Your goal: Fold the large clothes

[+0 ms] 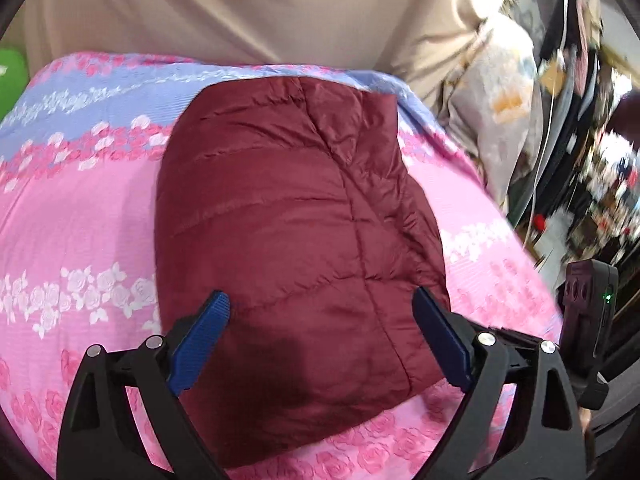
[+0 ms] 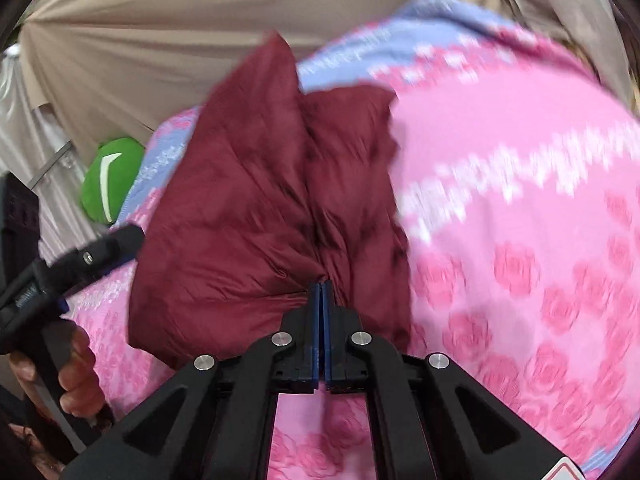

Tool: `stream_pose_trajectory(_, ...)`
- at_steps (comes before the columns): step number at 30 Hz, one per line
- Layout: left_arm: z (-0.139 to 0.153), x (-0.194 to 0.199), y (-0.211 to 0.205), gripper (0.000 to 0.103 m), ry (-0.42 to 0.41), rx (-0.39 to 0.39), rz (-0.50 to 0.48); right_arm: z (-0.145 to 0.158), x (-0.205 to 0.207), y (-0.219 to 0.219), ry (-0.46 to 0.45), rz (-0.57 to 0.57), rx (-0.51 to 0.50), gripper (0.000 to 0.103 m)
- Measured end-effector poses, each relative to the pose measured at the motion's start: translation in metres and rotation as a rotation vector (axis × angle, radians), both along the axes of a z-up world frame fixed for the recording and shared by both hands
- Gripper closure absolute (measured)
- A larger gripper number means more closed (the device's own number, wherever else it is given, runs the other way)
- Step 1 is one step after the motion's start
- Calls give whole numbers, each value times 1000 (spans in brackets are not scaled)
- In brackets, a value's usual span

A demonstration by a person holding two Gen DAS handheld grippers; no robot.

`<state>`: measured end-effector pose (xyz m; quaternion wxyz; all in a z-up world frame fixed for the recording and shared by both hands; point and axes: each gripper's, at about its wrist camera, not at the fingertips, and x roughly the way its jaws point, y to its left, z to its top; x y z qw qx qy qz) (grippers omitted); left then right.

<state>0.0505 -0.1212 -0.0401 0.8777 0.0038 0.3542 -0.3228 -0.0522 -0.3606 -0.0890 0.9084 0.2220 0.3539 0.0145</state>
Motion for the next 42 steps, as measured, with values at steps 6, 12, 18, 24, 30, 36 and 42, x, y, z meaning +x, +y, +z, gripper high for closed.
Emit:
stream_pose_trajectory(6,-33,3,-34,12,-38,167,22,-14,7,1,56,12,-33,103)
stream_pose_trajectory(12,-34,3,-34,12,-32,163,21,66,7,-19,-117,-32,-98,54)
stream_pose_trajectory(18,-33,1,-34,12,-34,168,27,106,93,-22,-166,37,-115,41)
stream_pose_trajectory(24,-30,1,-32,12,-21,165,28,83,172,-9,-55,76,-101,86)
stream_pose_trajectory(30,-13,0,-19,13,21,75,6,107,138,-17,-211,66,-78,100)
stream_pose_trajectory(36,-2,3,-27,13,13,38,-17,58,135,-61,-103,-63,-46,100)
stream_pose_trajectory(42,-15,4,-54,12,-38,129,-20,0,149,-77,-30,-83,42,99)
